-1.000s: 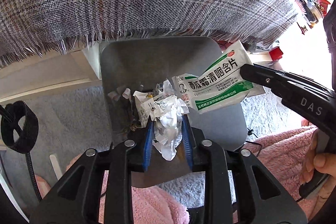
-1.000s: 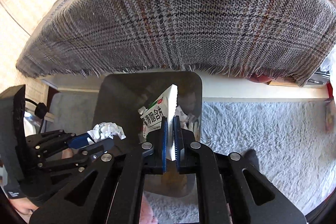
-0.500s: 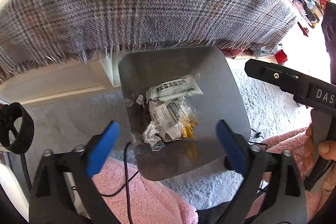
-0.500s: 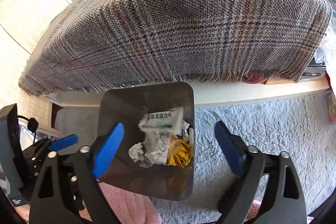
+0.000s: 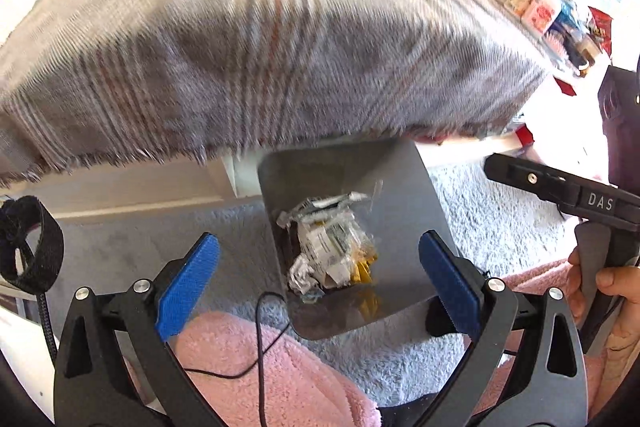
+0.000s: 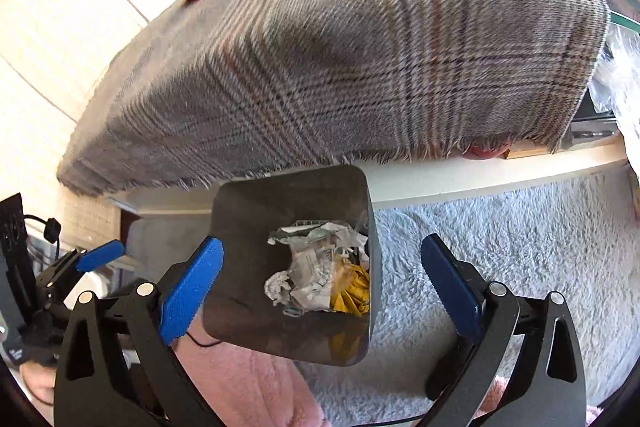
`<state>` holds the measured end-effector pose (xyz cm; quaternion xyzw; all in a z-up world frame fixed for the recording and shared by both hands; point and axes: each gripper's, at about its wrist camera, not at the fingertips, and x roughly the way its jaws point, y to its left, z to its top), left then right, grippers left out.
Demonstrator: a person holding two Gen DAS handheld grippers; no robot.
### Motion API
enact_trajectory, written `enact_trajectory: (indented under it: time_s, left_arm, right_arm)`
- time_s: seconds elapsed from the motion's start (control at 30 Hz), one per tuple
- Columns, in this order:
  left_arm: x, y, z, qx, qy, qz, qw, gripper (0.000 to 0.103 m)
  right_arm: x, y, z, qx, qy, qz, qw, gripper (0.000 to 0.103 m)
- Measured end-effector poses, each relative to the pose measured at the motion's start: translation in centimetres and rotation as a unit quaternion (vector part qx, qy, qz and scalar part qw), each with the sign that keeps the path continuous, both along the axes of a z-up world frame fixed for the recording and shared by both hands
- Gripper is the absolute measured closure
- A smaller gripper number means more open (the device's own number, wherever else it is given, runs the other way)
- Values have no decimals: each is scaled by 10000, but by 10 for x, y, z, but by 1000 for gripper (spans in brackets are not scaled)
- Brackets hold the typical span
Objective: Collect trash
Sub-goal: 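Raise both open tools from the bin toward the red tube and box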
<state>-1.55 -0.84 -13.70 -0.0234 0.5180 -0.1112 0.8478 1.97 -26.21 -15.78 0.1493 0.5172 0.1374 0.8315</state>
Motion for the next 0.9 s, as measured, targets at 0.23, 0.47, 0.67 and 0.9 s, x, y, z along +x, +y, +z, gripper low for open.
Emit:
enact_trajectory:
  time_s: [0.23, 0.47, 0.67, 0.9]
  left_arm:
    - [26, 16, 38, 285, -254, 153, 9992, 8]
    - [75, 32, 69, 226, -449, 355, 9981, 8]
    - [136, 40, 94, 322, -722, 681, 9945, 8]
    - [213, 35, 99, 353, -668, 836, 9936, 8]
  right_arm:
    - [26, -6, 50, -287, -378, 42, 9989, 3]
    - [89, -3, 95, -185, -781, 276, 9964, 3]
    - [147, 12, 115, -499, -1221, 551, 9897, 3]
    - [213, 23, 119, -841, -1366, 802, 9838, 3]
